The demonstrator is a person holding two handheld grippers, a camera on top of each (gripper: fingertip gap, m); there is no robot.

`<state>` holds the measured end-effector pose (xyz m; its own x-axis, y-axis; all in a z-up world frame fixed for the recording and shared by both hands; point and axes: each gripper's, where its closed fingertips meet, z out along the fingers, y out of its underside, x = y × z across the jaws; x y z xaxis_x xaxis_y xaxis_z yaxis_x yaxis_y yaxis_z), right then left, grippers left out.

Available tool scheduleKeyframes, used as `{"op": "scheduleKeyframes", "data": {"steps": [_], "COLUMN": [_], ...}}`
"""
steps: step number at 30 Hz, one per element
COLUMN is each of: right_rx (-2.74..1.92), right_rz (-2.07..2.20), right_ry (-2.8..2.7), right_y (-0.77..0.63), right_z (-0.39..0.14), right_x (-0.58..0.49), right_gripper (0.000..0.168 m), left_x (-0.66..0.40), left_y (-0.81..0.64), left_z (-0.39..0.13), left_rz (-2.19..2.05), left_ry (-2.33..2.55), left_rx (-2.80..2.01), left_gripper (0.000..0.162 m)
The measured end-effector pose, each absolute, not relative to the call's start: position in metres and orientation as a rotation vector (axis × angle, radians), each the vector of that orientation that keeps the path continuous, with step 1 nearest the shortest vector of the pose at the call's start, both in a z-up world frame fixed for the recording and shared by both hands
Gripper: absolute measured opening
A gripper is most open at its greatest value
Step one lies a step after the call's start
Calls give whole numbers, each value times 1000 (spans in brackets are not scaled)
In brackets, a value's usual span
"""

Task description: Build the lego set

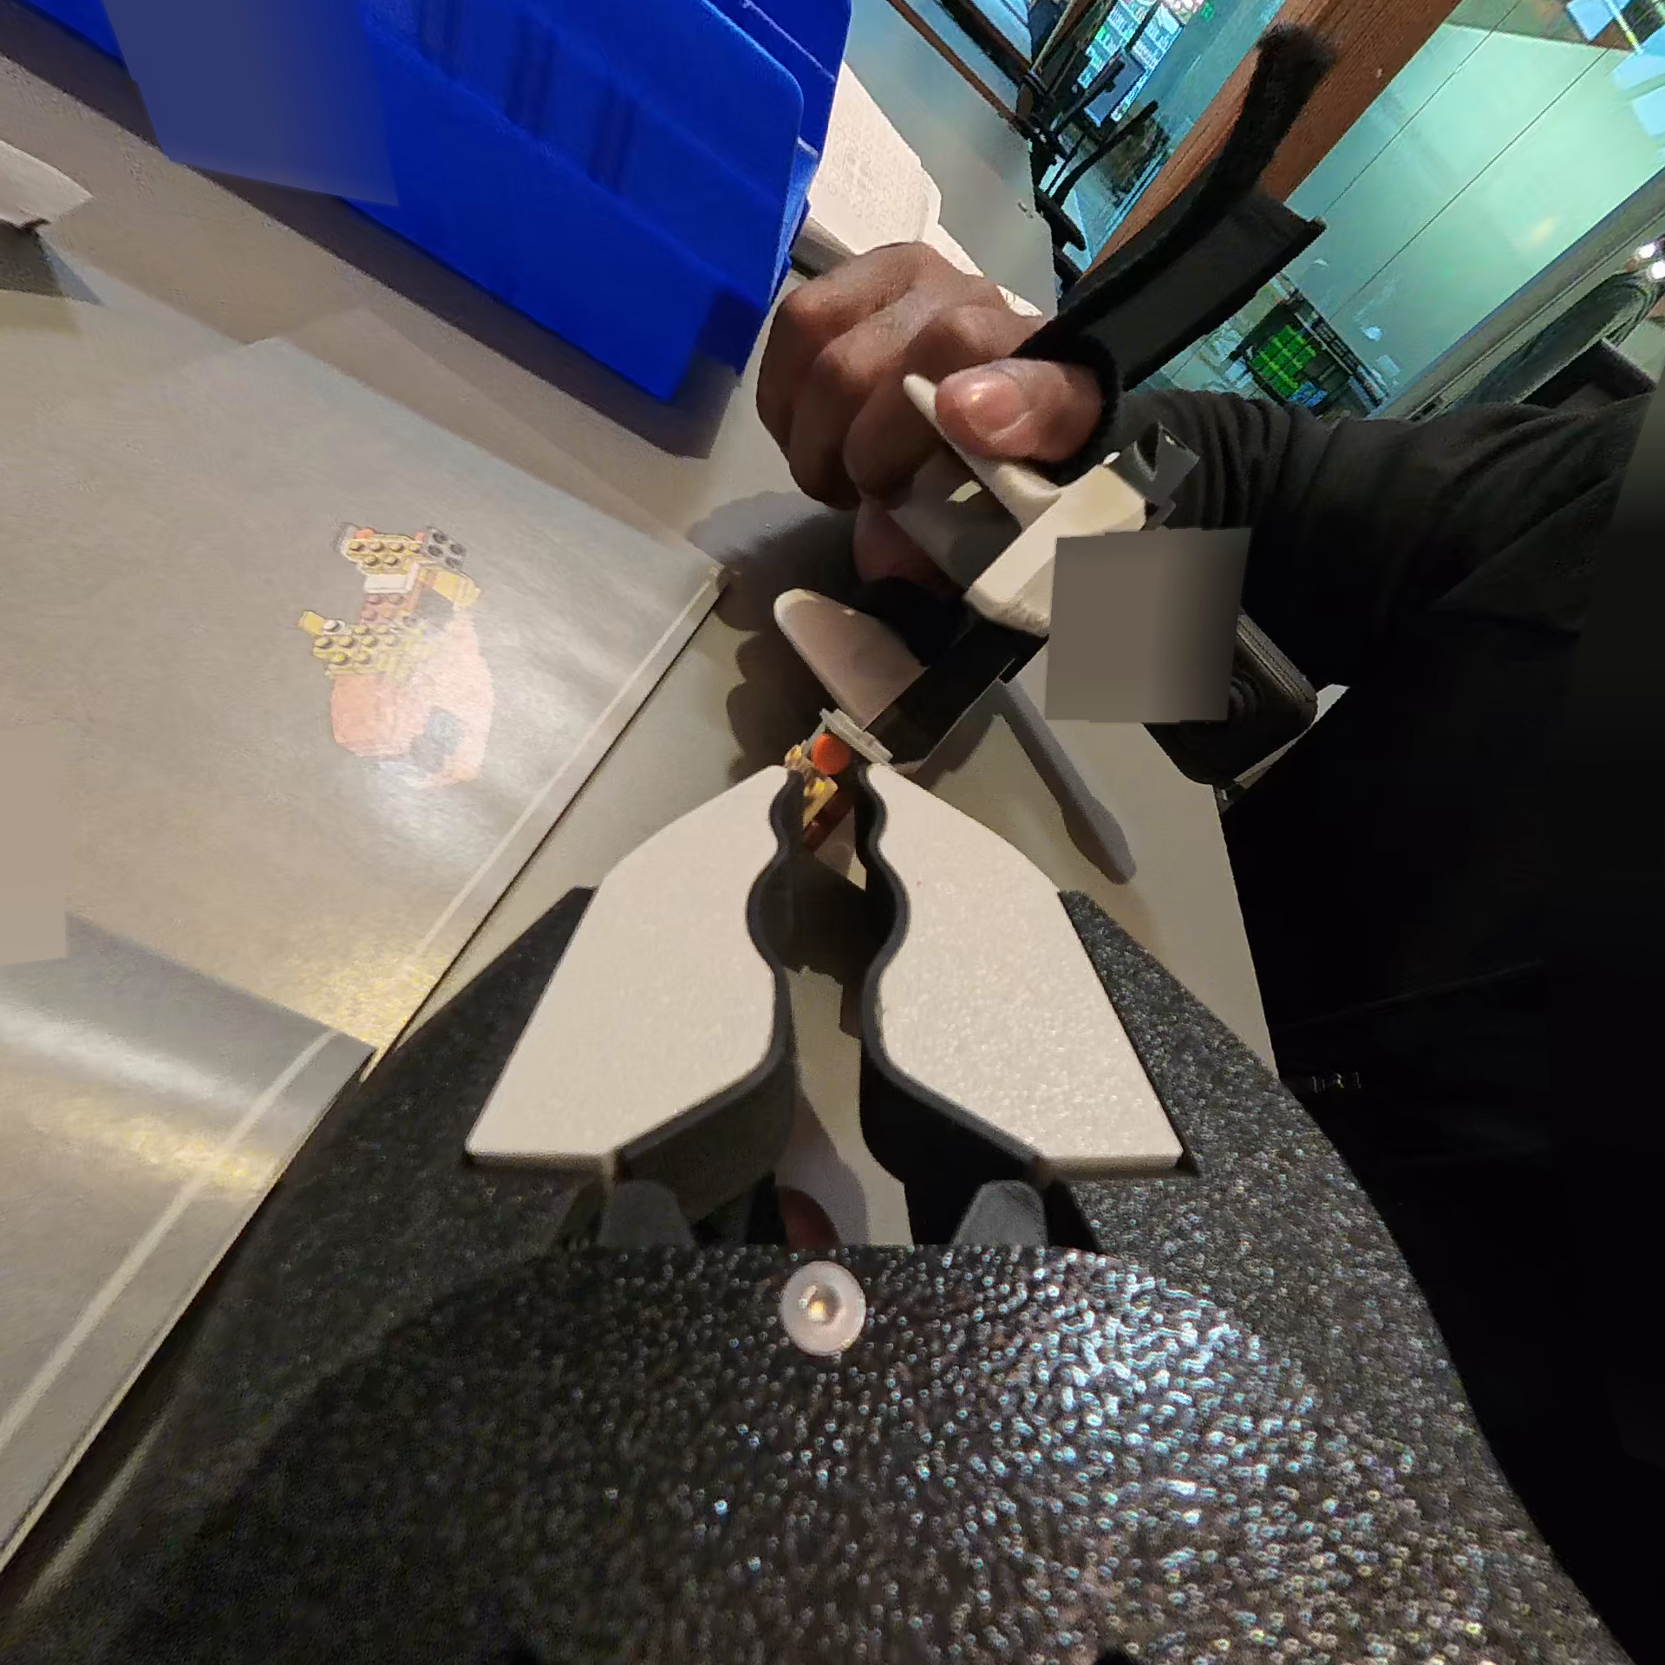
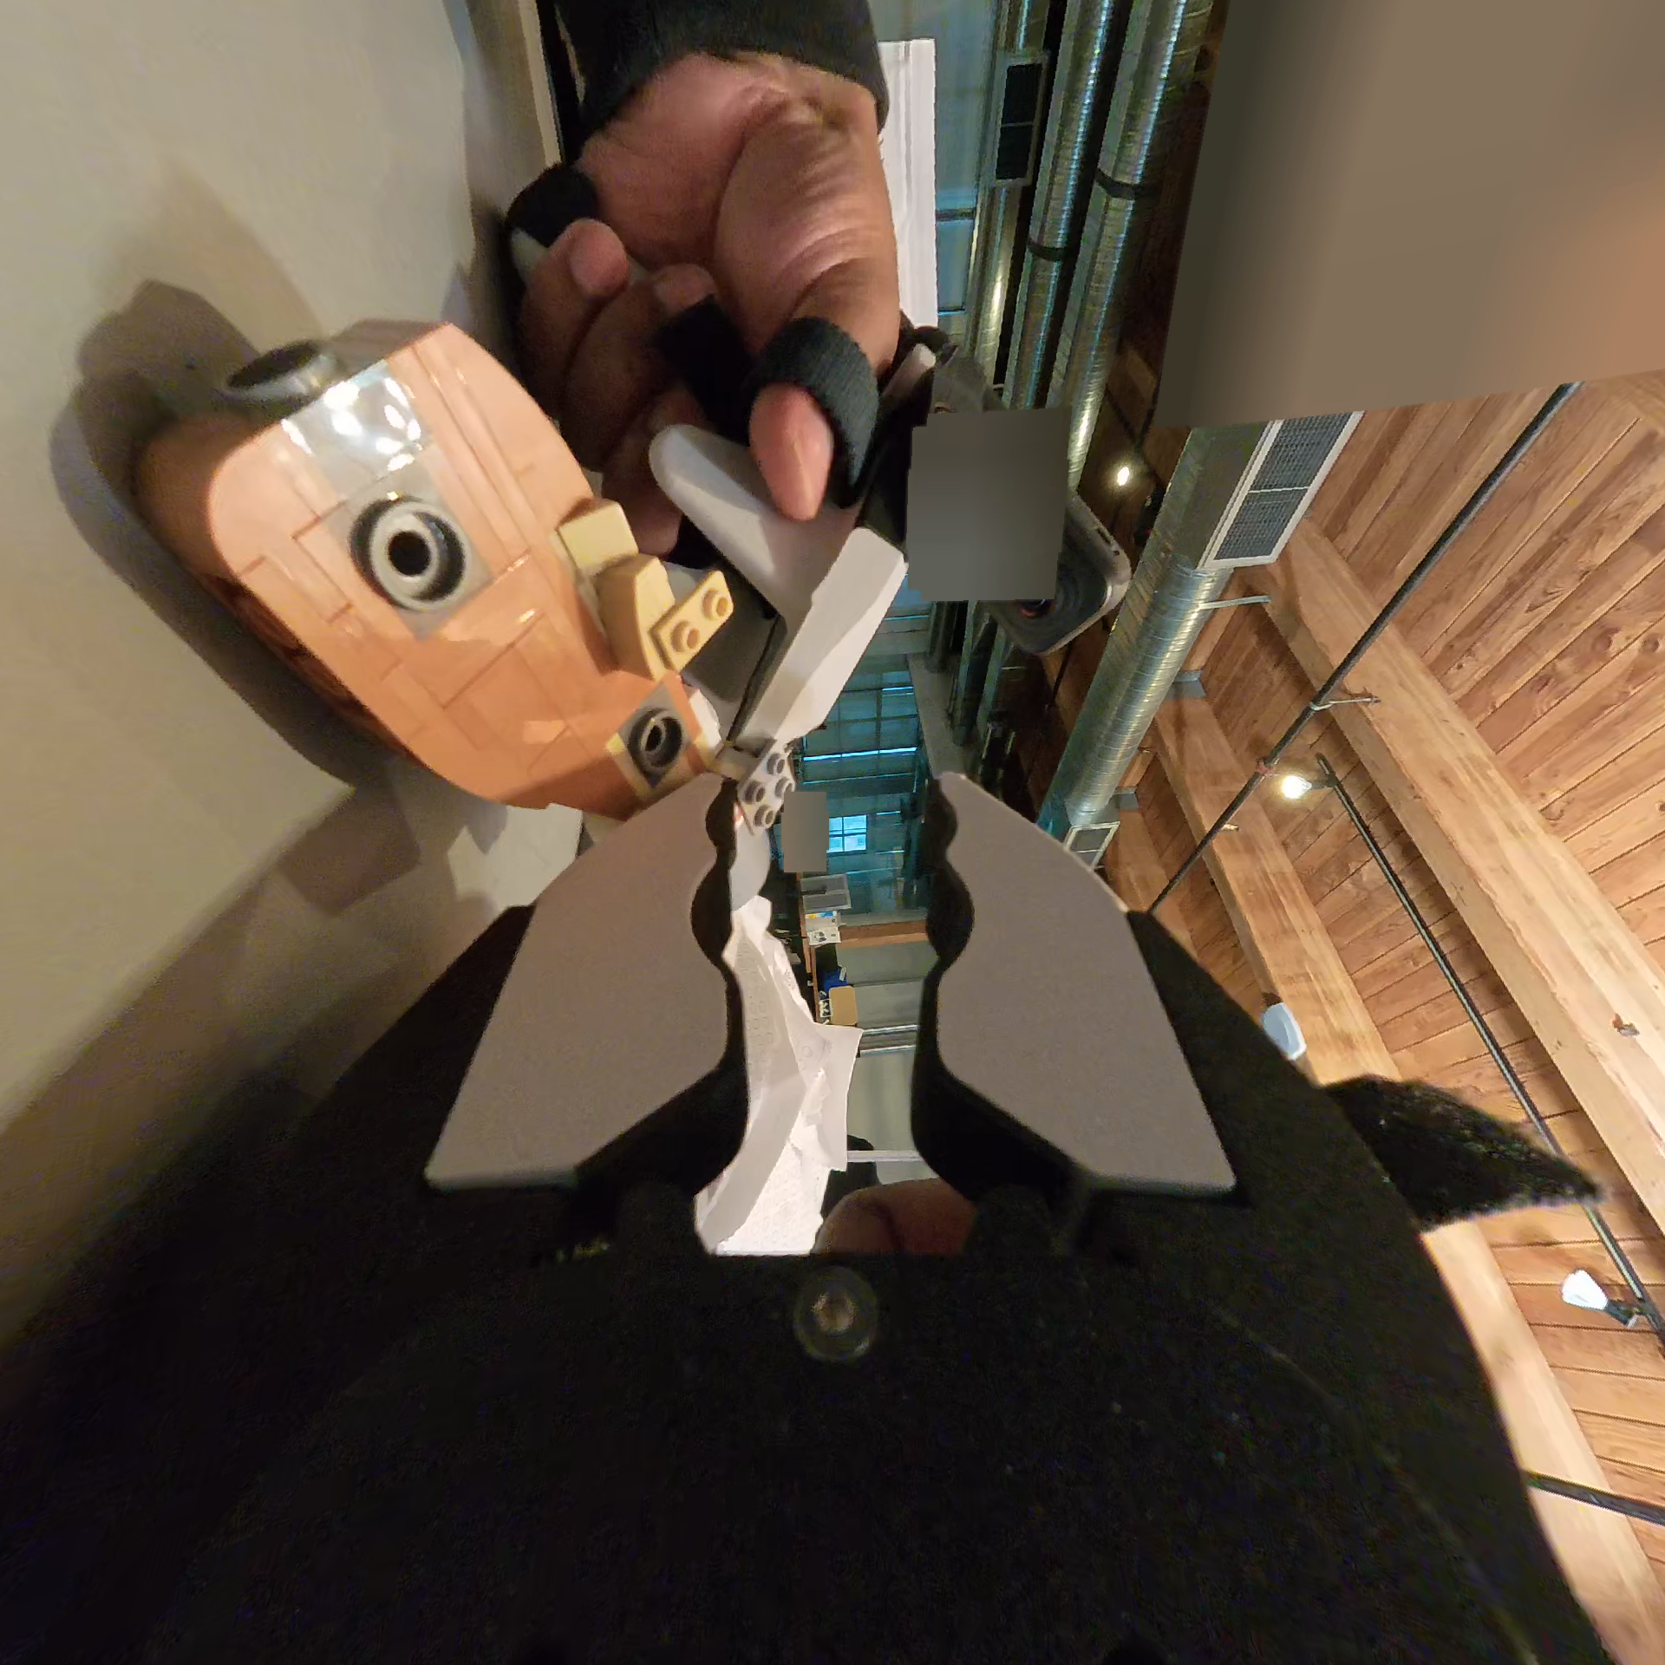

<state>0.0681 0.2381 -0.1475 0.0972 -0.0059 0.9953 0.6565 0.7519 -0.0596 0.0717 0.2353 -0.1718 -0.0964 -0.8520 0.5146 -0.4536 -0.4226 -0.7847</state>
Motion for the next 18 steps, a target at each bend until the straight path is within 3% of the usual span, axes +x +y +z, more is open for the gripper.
{"op": "scheduleKeyframes", "data": {"steps": [5,18], "right_rx": [-589,-665], "right_rz": [-536,-514], "right_ry": [-1446,-1578], "right_y": [239,239], "right_z": [-156,-168], "right_x": [68,75], "right_gripper": [31,36], "left_x": [71,64], "left_y": [236,234], "left_z": [-176,-188], "left_rz": [-1512,-1403], "left_ry": [1431,1534], "left_rx": [-1870,-1903], "left_gripper": [10,16]}}
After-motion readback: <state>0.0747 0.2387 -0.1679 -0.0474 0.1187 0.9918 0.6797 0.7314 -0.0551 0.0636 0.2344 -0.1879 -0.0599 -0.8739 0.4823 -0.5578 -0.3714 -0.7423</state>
